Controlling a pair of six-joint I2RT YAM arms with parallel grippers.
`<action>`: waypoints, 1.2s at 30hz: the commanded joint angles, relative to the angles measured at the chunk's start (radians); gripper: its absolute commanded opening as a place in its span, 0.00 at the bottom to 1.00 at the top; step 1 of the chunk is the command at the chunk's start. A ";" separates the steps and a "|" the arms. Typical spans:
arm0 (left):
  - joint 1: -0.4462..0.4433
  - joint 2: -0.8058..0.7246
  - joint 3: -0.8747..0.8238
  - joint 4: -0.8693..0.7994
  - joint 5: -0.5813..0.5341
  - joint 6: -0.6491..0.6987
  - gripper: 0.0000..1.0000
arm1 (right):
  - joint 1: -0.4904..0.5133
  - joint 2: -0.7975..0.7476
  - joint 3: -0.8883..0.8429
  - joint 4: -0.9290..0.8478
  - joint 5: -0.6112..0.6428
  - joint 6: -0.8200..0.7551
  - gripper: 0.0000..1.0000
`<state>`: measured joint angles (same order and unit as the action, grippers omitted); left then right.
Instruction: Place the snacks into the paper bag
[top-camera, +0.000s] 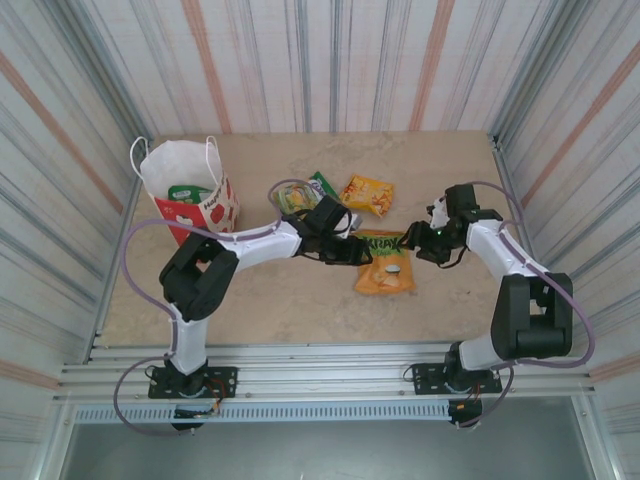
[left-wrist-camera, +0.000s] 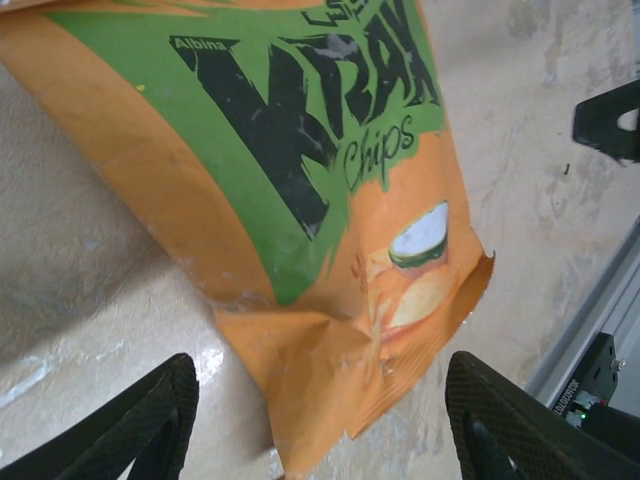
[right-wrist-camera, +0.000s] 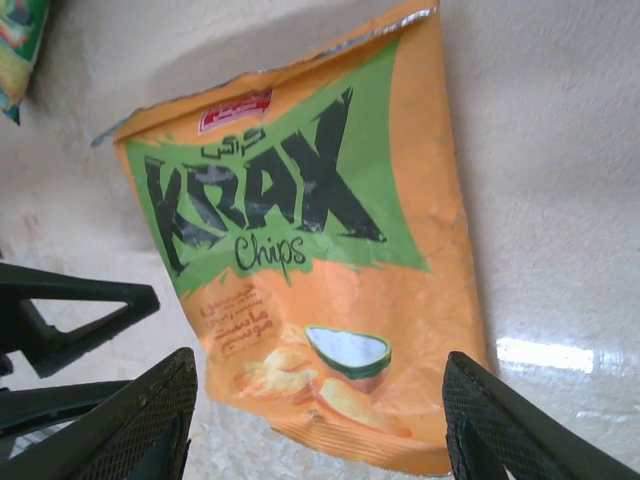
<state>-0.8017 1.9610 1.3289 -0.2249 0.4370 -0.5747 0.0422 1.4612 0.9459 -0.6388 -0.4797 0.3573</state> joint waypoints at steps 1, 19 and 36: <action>-0.007 0.038 0.034 0.015 -0.008 -0.017 0.70 | 0.001 0.057 0.027 -0.013 -0.025 -0.035 0.65; -0.019 0.181 0.050 0.079 0.049 -0.039 0.54 | 0.040 0.223 -0.056 0.135 -0.043 0.001 0.48; -0.019 -0.046 0.021 -0.060 -0.071 0.116 0.06 | 0.006 -0.093 -0.056 0.073 -0.009 0.021 0.61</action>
<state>-0.8139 2.0212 1.3586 -0.2085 0.4282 -0.5304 0.0643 1.4723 0.8932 -0.5274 -0.5014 0.3626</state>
